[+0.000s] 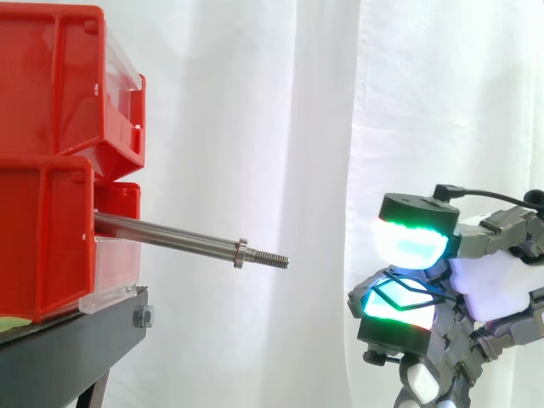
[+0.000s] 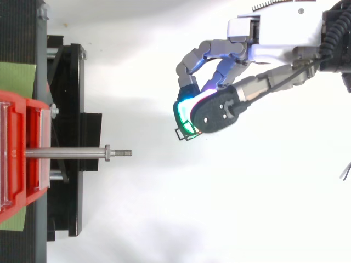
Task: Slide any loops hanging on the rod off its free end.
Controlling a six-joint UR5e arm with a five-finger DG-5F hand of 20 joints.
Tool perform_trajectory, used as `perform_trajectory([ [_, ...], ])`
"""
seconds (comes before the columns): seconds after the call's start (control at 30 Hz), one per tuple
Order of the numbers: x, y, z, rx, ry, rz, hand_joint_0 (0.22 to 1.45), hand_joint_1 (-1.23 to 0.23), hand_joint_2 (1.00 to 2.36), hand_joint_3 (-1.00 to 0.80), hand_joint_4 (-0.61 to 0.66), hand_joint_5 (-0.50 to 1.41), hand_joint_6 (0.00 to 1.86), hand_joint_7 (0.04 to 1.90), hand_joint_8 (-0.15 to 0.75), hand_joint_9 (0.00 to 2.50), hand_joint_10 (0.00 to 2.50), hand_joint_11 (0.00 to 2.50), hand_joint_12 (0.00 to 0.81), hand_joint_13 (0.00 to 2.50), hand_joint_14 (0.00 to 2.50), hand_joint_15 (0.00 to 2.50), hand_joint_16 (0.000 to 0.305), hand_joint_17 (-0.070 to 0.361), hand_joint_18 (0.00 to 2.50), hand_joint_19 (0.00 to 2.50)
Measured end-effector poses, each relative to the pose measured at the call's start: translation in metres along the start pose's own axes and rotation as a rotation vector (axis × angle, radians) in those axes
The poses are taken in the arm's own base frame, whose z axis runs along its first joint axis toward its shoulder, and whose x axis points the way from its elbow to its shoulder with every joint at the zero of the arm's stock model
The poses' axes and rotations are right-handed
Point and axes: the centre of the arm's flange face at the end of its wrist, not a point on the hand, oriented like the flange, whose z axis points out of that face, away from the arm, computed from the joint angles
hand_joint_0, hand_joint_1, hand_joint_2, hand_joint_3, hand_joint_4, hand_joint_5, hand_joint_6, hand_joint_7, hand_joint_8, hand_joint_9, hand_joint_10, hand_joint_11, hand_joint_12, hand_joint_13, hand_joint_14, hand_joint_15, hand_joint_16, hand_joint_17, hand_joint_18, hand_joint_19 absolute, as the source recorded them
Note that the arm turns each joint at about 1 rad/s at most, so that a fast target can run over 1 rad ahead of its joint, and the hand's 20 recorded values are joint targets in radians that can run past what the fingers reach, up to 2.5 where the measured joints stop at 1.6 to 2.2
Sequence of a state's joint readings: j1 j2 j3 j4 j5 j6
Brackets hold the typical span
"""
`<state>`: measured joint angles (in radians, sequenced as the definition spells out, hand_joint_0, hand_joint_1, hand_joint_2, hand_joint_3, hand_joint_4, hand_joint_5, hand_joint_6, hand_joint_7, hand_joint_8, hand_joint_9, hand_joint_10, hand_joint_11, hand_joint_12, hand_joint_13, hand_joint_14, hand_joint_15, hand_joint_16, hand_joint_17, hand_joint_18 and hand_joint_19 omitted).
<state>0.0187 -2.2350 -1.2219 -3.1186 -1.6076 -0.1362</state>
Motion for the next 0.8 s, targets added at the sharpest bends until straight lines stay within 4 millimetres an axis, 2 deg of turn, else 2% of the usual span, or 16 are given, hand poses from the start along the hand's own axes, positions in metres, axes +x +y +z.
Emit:
perform_trajectory([
  [0.23, -0.0001, -0.0001, 0.0, 0.0, 0.0, 0.0, 0.6, -0.72, 1.01, -0.33, 0.14, -0.19, 0.82, 1.27, 0.3, 0.87, 0.01, 0.31, 0.272, 0.83, 0.01, 0.12, 0.042, 0.095, 0.77, 0.3],
  [0.37, -0.0001, -0.0002, -0.0001, 0.001, 0.0, 0.0, 0.6, -0.76, 1.02, -0.31, 0.14, -0.2, 0.83, 1.25, 0.294, 0.84, 0.01, 0.31, 0.272, 0.81, 0.0, 0.12, 0.042, 0.096, 0.76, 0.29],
  [0.47, -0.0001, -0.0003, -0.0004, 0.003, 0.0, 0.0, 0.61, -0.8, 1.01, -0.38, 0.16, -0.21, 0.84, 1.23, 0.284, 0.82, 0.01, 0.3, 0.273, 0.8, 0.0, 0.11, 0.043, 0.096, 0.75, 0.29],
  [0.5, -0.0003, -0.0005, -0.0005, 0.004, 0.0, 0.0, 0.62, -0.8, 1.0, -0.5, 0.17, -0.21, 0.84, 1.22, 0.281, 0.82, 0.01, 0.3, 0.272, 0.8, 0.0, 0.11, 0.042, 0.095, 0.75, 0.28],
  [0.7, -0.0008, -0.0009, -0.0009, 0.007, 0.001, 0.0, 0.56, -0.73, 1.0, -0.5, 0.18, -0.2, 0.84, 1.19, 0.289, 0.84, 0.01, 0.28, 0.277, 0.81, 0.0, 0.1, 0.044, 0.098, 0.77, 0.29],
  [0.8, -0.0007, -0.001, -0.001, 0.007, 0.002, 0.0, 0.53, -0.6, 1.0, -0.5, 0.2, -0.2, 0.83, 1.17, 0.3, 0.87, 0.01, 0.29, 0.281, 0.83, 0.0, 0.1, 0.045, 0.1, 0.79, 0.28],
])
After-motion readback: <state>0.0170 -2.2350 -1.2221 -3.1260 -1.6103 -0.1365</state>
